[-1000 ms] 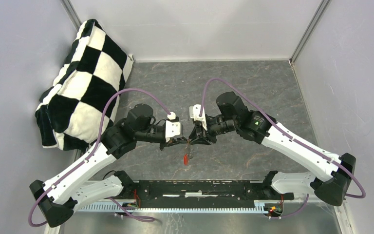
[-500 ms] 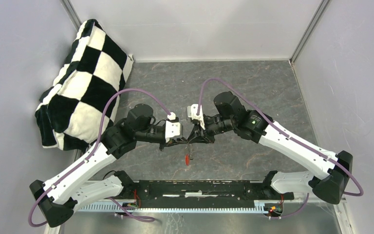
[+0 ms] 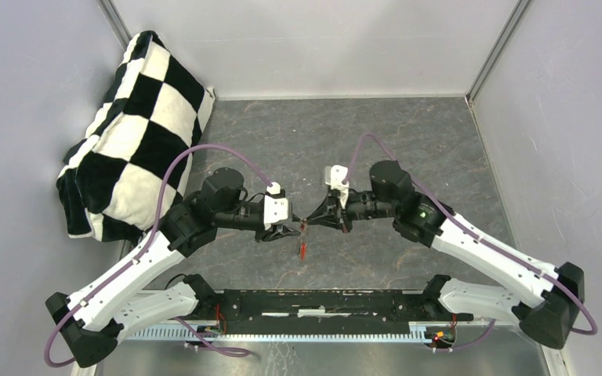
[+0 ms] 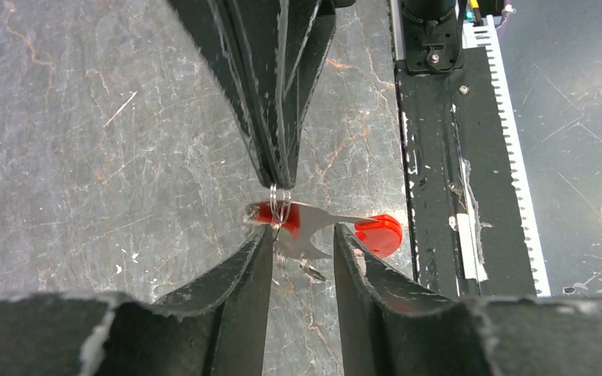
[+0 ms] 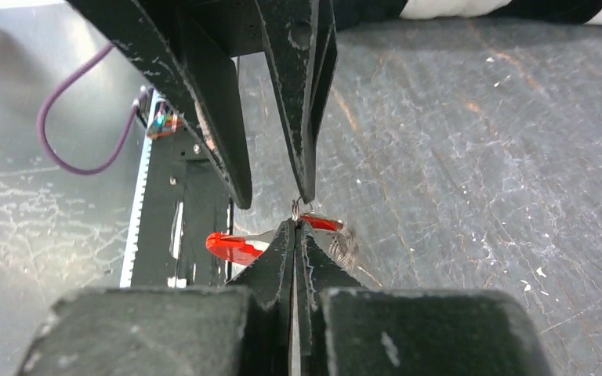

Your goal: Put the keys on the keyring

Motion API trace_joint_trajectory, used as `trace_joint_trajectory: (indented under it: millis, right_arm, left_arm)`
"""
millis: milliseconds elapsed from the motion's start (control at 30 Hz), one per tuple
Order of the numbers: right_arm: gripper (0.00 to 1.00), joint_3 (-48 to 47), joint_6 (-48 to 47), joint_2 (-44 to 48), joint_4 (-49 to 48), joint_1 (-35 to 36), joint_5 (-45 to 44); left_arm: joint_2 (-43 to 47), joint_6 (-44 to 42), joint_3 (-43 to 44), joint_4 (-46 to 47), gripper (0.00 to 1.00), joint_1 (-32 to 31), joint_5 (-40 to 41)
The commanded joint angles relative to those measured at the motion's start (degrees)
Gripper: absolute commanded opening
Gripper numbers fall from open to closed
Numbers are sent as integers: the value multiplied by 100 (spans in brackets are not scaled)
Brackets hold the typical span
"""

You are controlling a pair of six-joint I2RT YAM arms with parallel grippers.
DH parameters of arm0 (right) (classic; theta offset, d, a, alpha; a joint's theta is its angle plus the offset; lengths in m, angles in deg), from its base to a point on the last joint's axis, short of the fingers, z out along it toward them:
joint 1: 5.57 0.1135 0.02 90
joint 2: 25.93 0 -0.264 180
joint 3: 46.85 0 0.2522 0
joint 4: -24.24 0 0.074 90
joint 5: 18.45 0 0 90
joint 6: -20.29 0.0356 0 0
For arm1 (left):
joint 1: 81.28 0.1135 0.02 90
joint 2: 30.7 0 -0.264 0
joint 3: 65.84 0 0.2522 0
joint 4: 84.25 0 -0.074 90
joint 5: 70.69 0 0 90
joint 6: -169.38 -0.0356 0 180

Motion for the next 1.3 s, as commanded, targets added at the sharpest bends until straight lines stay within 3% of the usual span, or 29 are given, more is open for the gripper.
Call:
trace_joint_trajectory:
  millis: [0, 167, 267, 400, 600, 700, 967, 1267]
  right_arm:
    - [0, 774, 1141, 666, -2405, -94, 144]
    - [0, 1574, 2076, 875, -3976, -107, 200]
    - [0, 1851, 2461, 898, -4536, -108, 209]
    - [0, 2235, 2903, 914, -5314, -103, 164]
    - [0, 2707, 3178, 1044, -6219, -101, -150]
    - [0, 2849, 3320, 1020, -6506, -98, -242]
    - [0, 3073, 3427, 978, -6938, -83, -370]
    - [1, 3019, 3226, 887, -6693, -69, -355]
  left_arm:
    - [178, -92, -19, 197, 42, -15, 90]
    - [184, 202, -71, 548, 43, -14, -7]
    - [174, 214, -18, 727, 51, -14, 68]
    - [211, 20, 78, 758, 52, -14, 185]
    - [188, -36, 88, 518, 26, -16, -212]
    - [165, 46, 99, 561, 23, -12, -247]
    - [75, 460, 142, 780, 42, -5, -477]
    - [64, 567, 228, 861, 49, -5, -501]
